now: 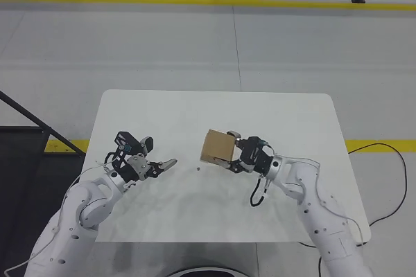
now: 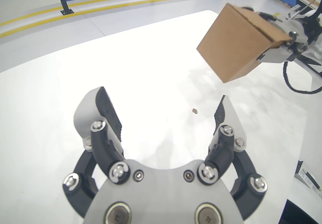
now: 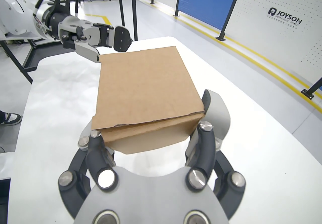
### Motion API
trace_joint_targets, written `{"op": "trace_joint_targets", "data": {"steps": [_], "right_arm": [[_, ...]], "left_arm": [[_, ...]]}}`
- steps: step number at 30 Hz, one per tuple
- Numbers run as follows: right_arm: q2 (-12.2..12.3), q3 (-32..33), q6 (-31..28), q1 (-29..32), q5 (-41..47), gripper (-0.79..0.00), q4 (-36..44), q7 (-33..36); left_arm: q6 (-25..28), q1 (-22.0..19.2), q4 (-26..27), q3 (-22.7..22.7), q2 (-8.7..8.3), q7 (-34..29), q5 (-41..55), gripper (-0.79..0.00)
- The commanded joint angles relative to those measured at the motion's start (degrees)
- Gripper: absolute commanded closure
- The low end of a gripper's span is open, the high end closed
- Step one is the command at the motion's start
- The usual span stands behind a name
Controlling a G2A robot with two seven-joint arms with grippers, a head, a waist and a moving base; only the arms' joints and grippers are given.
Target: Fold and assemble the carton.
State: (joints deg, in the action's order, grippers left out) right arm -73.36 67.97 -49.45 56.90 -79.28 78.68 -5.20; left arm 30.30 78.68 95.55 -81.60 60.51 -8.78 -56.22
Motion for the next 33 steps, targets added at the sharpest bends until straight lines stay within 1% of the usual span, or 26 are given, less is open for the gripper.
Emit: {"op": "trace_joint_targets", "data": {"steps": [1, 2, 15, 16, 19, 22, 26, 33], "right_arm": [[0.3, 0.8, 0.3, 0.6, 0.6, -0.089, 1.7, 1.8], [0.3, 0.8, 0.4, 0.7, 0.7, 0.000, 2.0, 2.2], [0.3, 1.0, 0.8, 0.8, 1.0, 0.000, 2.0, 2.1], [0.3, 1.4, 1.8, 0.9, 2.1, 0.000, 2.4, 1.5], [0.5, 3.3, 1.2, -0.1, 6.6, 0.000, 3.1, 0.0], [0.6, 4.5, 0.7, -2.1, 10.3, 0.000, 4.0, 1.2], [0.3, 4.5, 1.0, -6.6, 17.1, 0.000, 4.3, 4.8], [-0.4, 3.5, 5.0, -16.0, 28.1, 0.000, 3.3, 10.8]], "left_arm": [[0.0, 0.0, 0.0, 0.0, 0.00, 0.0, 0.0, -0.785], [0.0, 0.0, 0.0, 0.0, 0.00, 0.0, 0.0, -0.785], [0.0, 0.0, 0.0, 0.0, 0.00, 0.0, 0.0, -0.785], [0.0, 0.0, 0.0, 0.0, 0.00, 0.0, 0.0, -0.785], [0.0, 0.0, 0.0, 0.0, 0.00, 0.0, 0.0, -0.785], [0.0, 0.0, 0.0, 0.0, 0.00, 0.0, 0.0, -0.785], [0.0, 0.0, 0.0, 0.0, 0.00, 0.0, 0.0, -0.785], [0.0, 0.0, 0.0, 0.0, 0.00, 0.0, 0.0, -0.785]]}}
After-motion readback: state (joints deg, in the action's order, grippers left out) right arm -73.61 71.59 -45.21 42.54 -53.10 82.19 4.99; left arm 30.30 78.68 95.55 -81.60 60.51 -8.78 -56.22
